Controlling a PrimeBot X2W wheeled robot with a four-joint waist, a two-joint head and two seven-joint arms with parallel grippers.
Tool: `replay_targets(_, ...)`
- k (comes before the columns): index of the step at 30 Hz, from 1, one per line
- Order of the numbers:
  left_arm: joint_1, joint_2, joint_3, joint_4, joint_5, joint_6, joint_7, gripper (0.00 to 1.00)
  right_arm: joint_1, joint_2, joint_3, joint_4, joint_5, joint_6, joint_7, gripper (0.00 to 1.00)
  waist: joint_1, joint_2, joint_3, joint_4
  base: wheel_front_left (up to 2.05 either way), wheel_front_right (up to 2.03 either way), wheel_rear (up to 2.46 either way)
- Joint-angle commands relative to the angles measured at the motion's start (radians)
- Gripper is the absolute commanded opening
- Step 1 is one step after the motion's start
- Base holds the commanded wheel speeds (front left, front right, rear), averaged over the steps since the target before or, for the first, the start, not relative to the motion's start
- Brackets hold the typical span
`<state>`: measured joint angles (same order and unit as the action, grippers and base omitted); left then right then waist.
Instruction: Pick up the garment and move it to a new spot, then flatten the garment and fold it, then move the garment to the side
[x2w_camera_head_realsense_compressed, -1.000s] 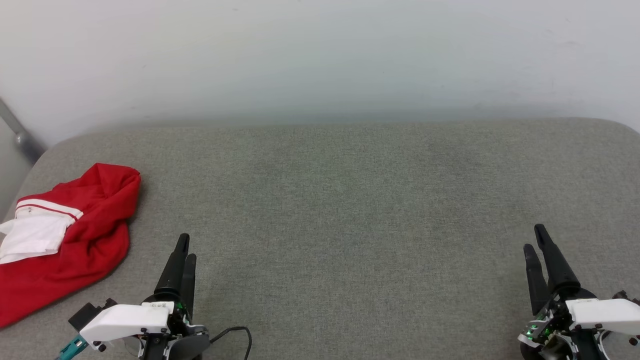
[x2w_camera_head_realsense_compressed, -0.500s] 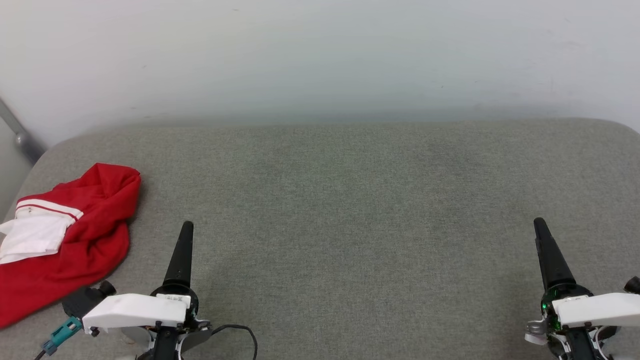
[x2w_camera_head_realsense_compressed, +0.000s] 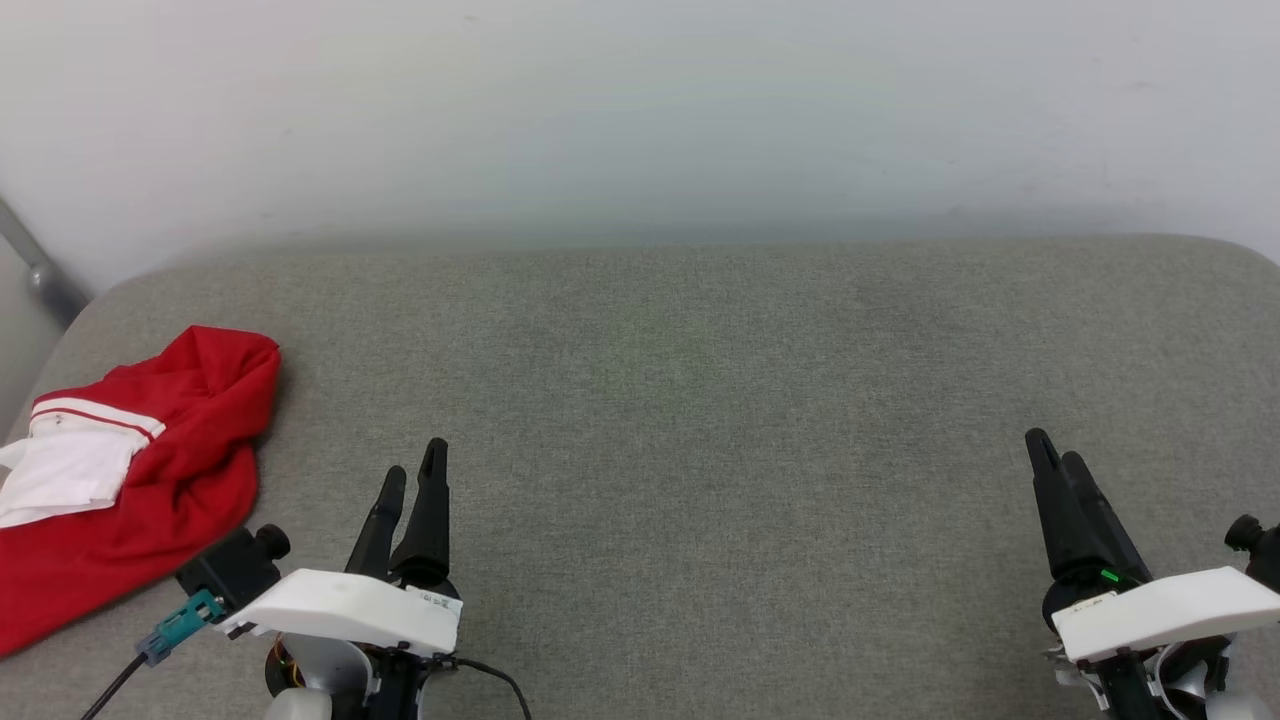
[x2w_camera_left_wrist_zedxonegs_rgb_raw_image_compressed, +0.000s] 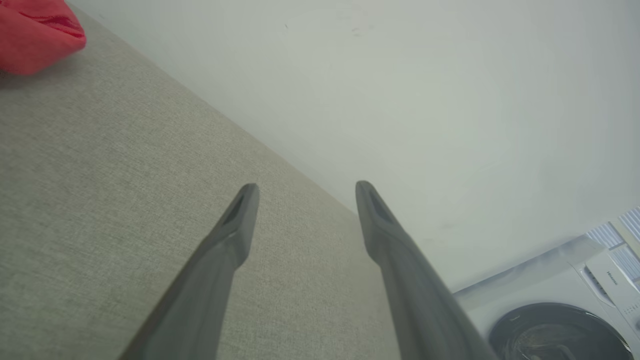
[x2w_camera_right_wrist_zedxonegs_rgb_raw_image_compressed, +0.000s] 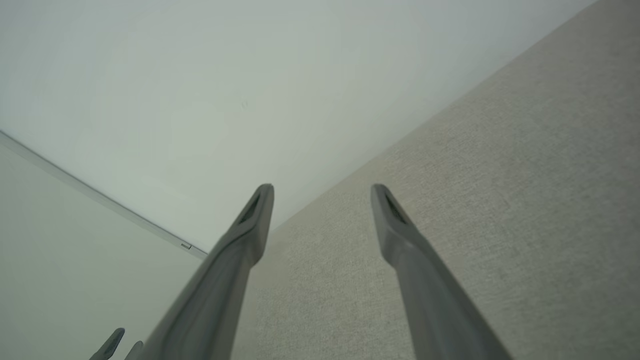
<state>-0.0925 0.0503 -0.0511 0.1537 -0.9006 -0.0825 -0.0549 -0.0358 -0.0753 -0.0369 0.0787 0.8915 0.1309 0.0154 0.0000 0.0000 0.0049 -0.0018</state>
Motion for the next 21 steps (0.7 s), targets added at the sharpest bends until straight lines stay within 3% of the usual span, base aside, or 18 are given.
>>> replay_targets(1,-0.028,0.006,-0.009,-0.013,0.042,0.006,-0.010,1.00,-0.005,-0.011,0.004,-0.023,-0.039,0.000,0.000,1.00,0.0000,0.0000,0.000,-0.001,0.00,0.00,0.00)
replay_targets(21,-0.044,0.080,-0.113,-0.002,0.358,0.095,-0.073,1.00,0.009,-0.032,0.019,-0.058,-0.352,0.000,0.025,1.00,0.0000,0.0000,0.001,-0.001,0.00,0.00,0.00)
